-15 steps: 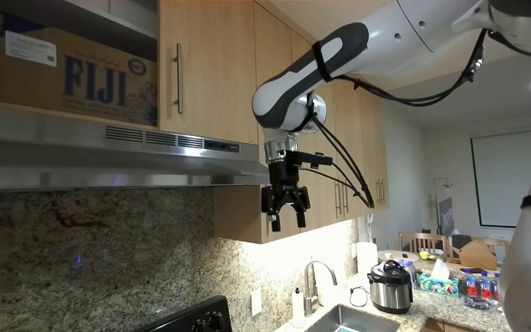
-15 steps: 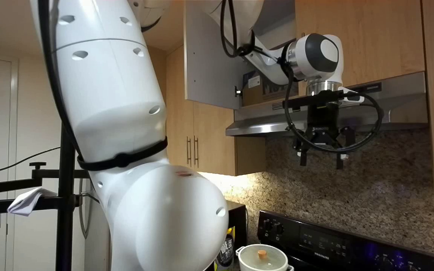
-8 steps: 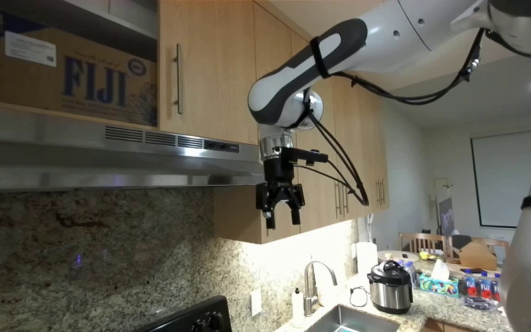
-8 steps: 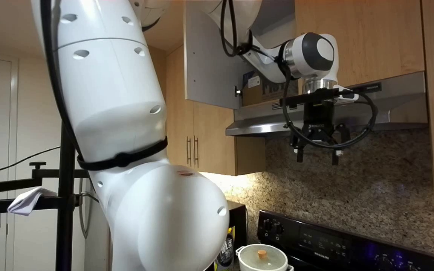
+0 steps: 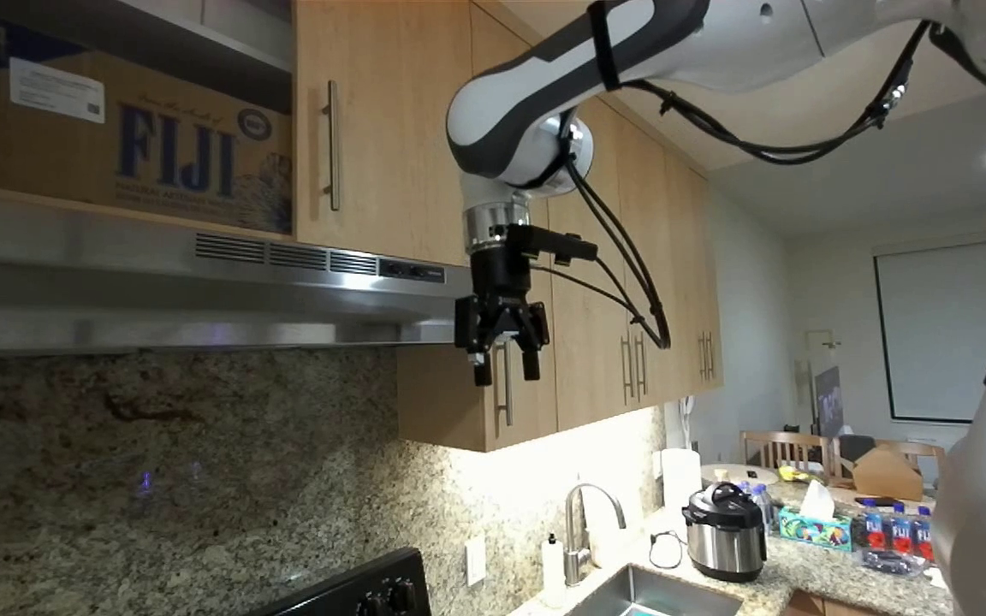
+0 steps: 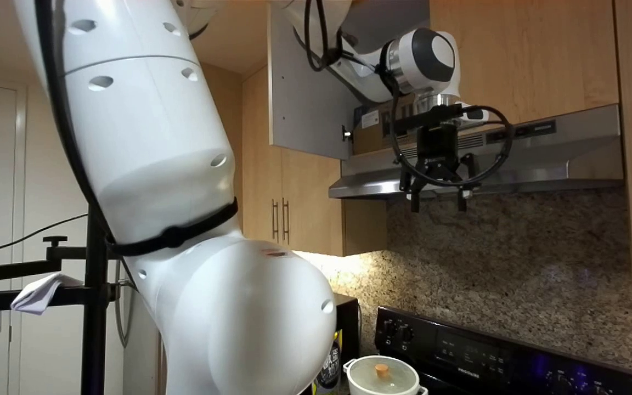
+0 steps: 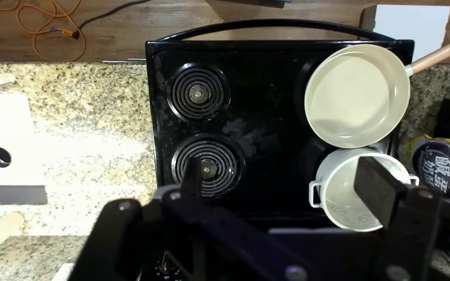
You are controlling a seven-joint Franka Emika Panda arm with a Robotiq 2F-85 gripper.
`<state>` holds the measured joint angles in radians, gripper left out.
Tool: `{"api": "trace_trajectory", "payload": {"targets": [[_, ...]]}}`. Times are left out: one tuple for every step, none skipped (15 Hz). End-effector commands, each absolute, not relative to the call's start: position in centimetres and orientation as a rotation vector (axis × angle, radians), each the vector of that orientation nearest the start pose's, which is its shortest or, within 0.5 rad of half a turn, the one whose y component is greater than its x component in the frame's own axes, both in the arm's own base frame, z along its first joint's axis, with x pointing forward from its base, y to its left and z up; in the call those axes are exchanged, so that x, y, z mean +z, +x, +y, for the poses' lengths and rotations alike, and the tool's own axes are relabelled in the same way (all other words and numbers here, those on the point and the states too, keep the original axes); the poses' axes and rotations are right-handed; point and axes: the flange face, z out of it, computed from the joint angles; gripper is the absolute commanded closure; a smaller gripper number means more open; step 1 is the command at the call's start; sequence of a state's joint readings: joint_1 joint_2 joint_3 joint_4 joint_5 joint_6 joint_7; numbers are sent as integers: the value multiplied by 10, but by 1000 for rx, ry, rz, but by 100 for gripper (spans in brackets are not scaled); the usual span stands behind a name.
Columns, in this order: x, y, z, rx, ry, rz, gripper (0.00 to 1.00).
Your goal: Close the cupboard completely
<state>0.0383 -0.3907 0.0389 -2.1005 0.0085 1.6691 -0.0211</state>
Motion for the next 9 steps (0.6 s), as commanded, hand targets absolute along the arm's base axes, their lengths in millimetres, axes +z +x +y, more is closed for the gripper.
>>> {"api": "trace_trajectory", "payload": {"targets": [[597, 394, 43, 26, -3176, -133, 0], [604, 387, 47, 17, -3186, -148, 0], [610, 381, 50, 6, -3192, -158, 0], [618, 375, 56, -3, -3206, -172, 0], [623, 370, 61, -17, -3215, -176, 0], [630, 365, 68, -46, -3230, -175, 0], [635, 360, 74, -67, -3244, -168, 0], [641, 354, 83, -95, -3254, -145, 0], [645, 349, 90, -117, -3262, -127, 0]]}}
